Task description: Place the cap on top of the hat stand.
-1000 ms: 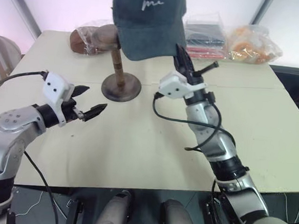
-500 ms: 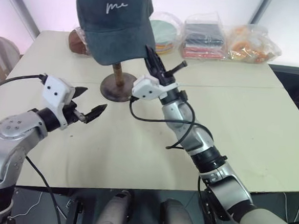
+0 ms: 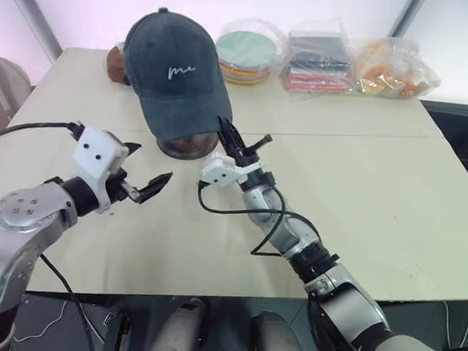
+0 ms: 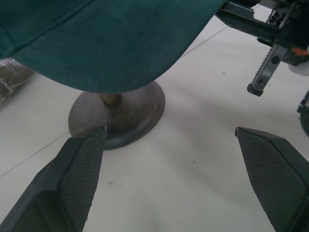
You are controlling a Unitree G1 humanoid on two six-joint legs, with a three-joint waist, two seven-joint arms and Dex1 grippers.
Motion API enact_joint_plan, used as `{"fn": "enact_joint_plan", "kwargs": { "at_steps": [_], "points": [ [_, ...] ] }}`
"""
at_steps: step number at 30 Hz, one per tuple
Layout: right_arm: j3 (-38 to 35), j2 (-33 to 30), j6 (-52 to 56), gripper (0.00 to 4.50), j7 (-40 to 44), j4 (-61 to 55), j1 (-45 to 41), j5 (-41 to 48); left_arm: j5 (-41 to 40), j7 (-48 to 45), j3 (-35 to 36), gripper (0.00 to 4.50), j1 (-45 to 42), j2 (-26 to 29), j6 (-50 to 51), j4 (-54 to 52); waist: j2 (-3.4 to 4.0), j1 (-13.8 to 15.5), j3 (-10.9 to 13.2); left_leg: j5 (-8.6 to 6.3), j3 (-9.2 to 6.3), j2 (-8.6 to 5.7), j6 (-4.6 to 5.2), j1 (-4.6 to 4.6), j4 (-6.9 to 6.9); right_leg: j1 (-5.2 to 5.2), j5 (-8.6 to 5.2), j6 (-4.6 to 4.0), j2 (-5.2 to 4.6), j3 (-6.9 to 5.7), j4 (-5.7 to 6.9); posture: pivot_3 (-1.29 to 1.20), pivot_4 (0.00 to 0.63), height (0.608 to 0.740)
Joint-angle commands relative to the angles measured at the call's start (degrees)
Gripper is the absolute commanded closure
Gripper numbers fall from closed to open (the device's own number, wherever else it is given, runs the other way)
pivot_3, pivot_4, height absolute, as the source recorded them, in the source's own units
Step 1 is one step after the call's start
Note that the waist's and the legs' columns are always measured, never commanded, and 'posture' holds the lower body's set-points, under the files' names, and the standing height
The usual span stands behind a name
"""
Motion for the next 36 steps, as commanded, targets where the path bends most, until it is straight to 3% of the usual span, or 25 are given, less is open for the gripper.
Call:
{"fn": "enact_joint_plan", "kwargs": {
  "at_steps": [1, 10, 23, 36],
  "points": [
    [0.04, 0.86, -1.09, 4.48, -2.06, 1.79, -1.56, 0.12, 0.11, 0.56, 2.28, 0.00, 0.09, 0.97, 0.34, -2.51, -0.01, -0.02, 0.00, 0.03, 0.00, 0.00, -0.04, 0.00, -0.06, -0.02, 0.01, -0.02, 0.00, 0.00, 0.00, 0.00, 0.150, 0.740],
    [0.82, 1.26, -1.36, 4.48, -4.13, 6.89, -3.23, -0.67, 1.05, 1.18, 2.43, 0.00, 0.82, 1.23, 0.34, -2.87, -0.01, -0.05, -0.01, 0.11, -0.03, 0.05, -0.16, 0.03, -0.19, 0.00, 0.05, -0.09, 0.06, 0.00, 0.01, 0.00, 0.150, 0.740],
    [4.35, 0.64, -5.16, 4.48, -4.82, 3.73, -1.00, -2.74, 0.96, 1.11, 3.41, 0.00, 1.55, 1.53, 0.45, -2.64, -0.02, -0.14, -0.01, 0.12, -0.04, 0.06, -0.18, 0.03, -0.22, -0.11, 0.05, -0.10, 0.08, 0.00, 0.01, 0.00, 0.150, 0.740],
    [4.29, 1.52, -1.83, 4.48, -4.66, 1.41, 0.47, -3.80, 0.64, 1.39, 3.02, 0.00, 1.55, 1.35, 1.23, -3.15, -0.02, -0.16, -0.01, 0.12, -0.04, 0.08, -0.18, 0.03, -0.22, -0.12, 0.05, -0.11, 0.10, 0.01, 0.01, 0.00, 0.150, 0.740]
  ]
}}
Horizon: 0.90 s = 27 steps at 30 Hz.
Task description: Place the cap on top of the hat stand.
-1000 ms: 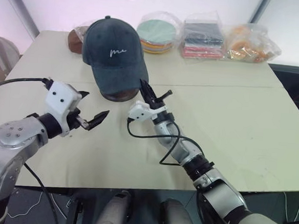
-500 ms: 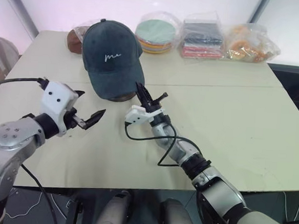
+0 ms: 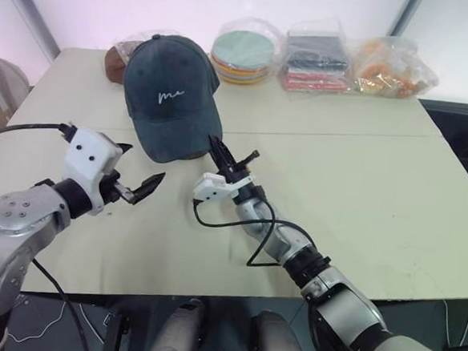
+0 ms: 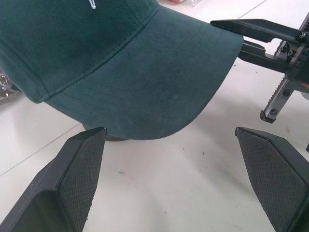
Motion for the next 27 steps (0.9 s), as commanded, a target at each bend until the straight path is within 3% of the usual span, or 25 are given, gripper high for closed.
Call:
{"fn": "enact_joint_plan", "kwargs": {
  "at_steps": [1, 2, 5, 9, 12, 14, 18, 22, 27],
  "points": [
    [-0.02, 0.97, 0.13, 4.48, -0.34, -3.20, -0.03, 0.04, 0.23, 0.30, 1.29, 0.00, -0.05, 0.61, -0.10, -2.35, 0.00, 0.02, 0.00, 0.00, 0.00, 0.00, 0.00, 0.00, 0.00, 0.00, 0.00, 0.00, 0.00, 0.00, 0.00, 0.00, 0.150, 0.740],
    [-0.11, 0.90, 0.17, 4.48, -0.29, -3.26, 0.04, 0.14, 0.28, 0.30, 1.24, 0.00, -0.04, 0.58, -0.07, -2.35, 0.00, 0.03, 0.00, 0.00, 0.00, 0.00, 0.00, 0.00, 0.00, 0.00, 0.00, 0.00, 0.00, 0.00, 0.00, 0.00, 0.150, 0.740],
    [-0.29, 0.68, 0.16, 3.52, -0.11, -3.31, 0.09, 0.39, 0.26, 0.17, 1.26, 0.00, -0.16, 0.61, -0.08, -2.17, 0.00, 0.04, 0.00, 0.00, 0.00, 0.00, 0.00, 0.00, 0.00, 0.00, 0.00, 0.00, 0.00, 0.00, 0.00, 0.00, 0.150, 0.740],
    [-0.58, 0.23, -0.86, 1.57, 2.25, -3.65, 0.18, 1.99, 0.38, -0.08, 1.21, 0.00, -0.37, 0.74, -0.33, -1.70, 0.00, 0.05, 0.00, 0.00, 0.00, 0.00, 0.00, 0.00, 0.00, 0.00, 0.00, 0.00, 0.00, 0.00, 0.00, 0.00, 0.150, 0.740],
    [0.23, -0.50, -1.96, 0.05, 11.01, -4.53, 1.07, 5.56, 0.53, -0.19, 1.01, 0.00, -0.55, 0.78, -0.50, -1.47, -0.01, 0.05, -0.01, 0.00, 0.00, 0.00, 0.00, 0.00, 0.00, 0.02, 0.00, 0.00, 0.00, 0.00, 0.00, 0.00, 0.150, 0.740],
    [1.24, -2.02, -2.10, 0.05, 18.14, -6.06, 2.00, 7.19, 0.51, -0.31, 0.96, 0.00, -0.82, 0.77, -0.61, -1.17, -0.01, 0.07, -0.01, 0.00, 0.00, 0.00, 0.00, 0.00, 0.00, 0.20, 0.00, 0.00, 0.00, -0.01, -0.01, 0.00, 0.150, 0.740],
    [1.10, -10.97, -0.01, 0.05, 37.19, -13.19, 5.25, 10.81, 0.81, -0.44, 0.49, 0.00, -1.36, 0.73, -0.96, -0.69, -0.01, 0.42, -0.01, -0.01, 0.00, 0.00, 0.01, 0.02, 0.02, 0.24, 0.00, 0.00, -0.01, -0.03, -0.05, 0.00, 0.150, 0.740],
    [-2.23, -16.87, 0.71, 0.05, 44.91, -17.95, 6.33, 15.07, 0.93, -0.85, 0.71, 0.00, -1.81, 0.96, -1.09, -0.19, -0.03, 0.45, -0.01, -0.03, -0.03, 0.01, 0.05, 0.21, 0.02, 0.53, 0.00, 0.00, -0.02, -0.06, -0.09, 0.00, 0.150, 0.740],
    [-13.24, -19.71, 8.45, 0.05, 53.09, -20.86, 3.60, 27.99, 0.72, -2.85, 2.41, 0.00, -2.89, 3.09, -1.21, 0.53, -0.05, 0.47, 0.00, -0.13, -0.04, 0.01, 0.22, 0.29, -0.02, 0.61, 0.00, -0.01, -0.04, -0.06, -0.13, 0.00, 0.150, 0.740]
  ]
}}
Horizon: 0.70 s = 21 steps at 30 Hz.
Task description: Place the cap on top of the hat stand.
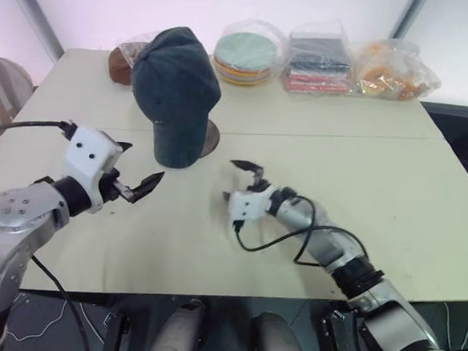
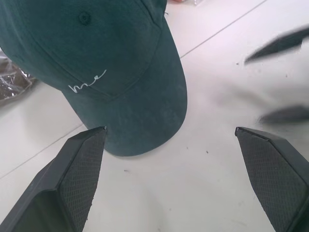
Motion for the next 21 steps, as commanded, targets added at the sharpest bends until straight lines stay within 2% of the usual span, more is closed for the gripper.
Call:
{"fn": "enact_joint_plan", "kwargs": {
  "at_steps": [1, 6, 13, 17, 21],
  "points": [
    [-9.38, -0.25, 7.11, 0.05, 5.54, -4.19, -3.51, 11.06, -0.27, -1.76, 3.01, 0.00, -2.01, 2.36, -1.16, -0.32, -0.01, -0.03, 0.01, 0.00, -0.01, 0.00, 0.00, 0.00, 0.00, -0.01, 0.00, 0.00, 0.00, 0.00, 0.00, 0.00, 0.150, 0.740],
    [-18.66, -0.95, 21.16, 0.05, 15.69, -8.84, -8.45, 26.23, -4.98, -5.31, 5.97, 0.00, -6.97, 5.05, 0.31, 1.09, -0.01, -0.07, 0.03, -0.04, 0.00, 0.02, 0.07, 0.00, -0.04, -0.01, 0.00, -0.01, -0.01, 0.00, -0.03, 0.00, 0.150, 0.740],
    [-25.94, -6.28, 41.19, 0.05, 28.95, -18.58, -12.06, 45.56, -12.47, -9.79, 8.15, 0.00, -13.92, 8.28, 2.53, 5.28, 0.00, 0.02, 0.03, -0.18, 0.01, 0.03, 0.31, -0.01, -0.03, 0.02, -0.01, -0.02, -0.07, -0.05, -0.11, 0.00, 0.150, 0.740],
    [-29.84, -10.81, 49.55, 0.05, 32.84, -22.30, -12.71, 54.65, -13.42, -12.57, 10.67, 0.00, -12.76, 11.04, 2.43, 7.43, 0.00, -0.04, 0.05, -0.21, 0.05, 0.04, 0.35, -0.01, -0.03, -0.01, -0.01, -0.02, -0.11, -0.02, -0.12, 0.00, 0.150, 0.740],
    [-33.84, -13.65, 54.99, 0.05, 33.11, -22.65, -14.51, 60.78, -13.89, -14.73, 14.09, 0.00, -10.54, 13.18, 2.66, 8.83, 0.00, -0.16, 0.05, -0.23, 0.07, 0.05, 0.37, -0.02, -0.06, -0.03, -0.04, -0.07, -0.14, -0.01, -0.12, 0.00, 0.150, 0.740]
  ]
}}
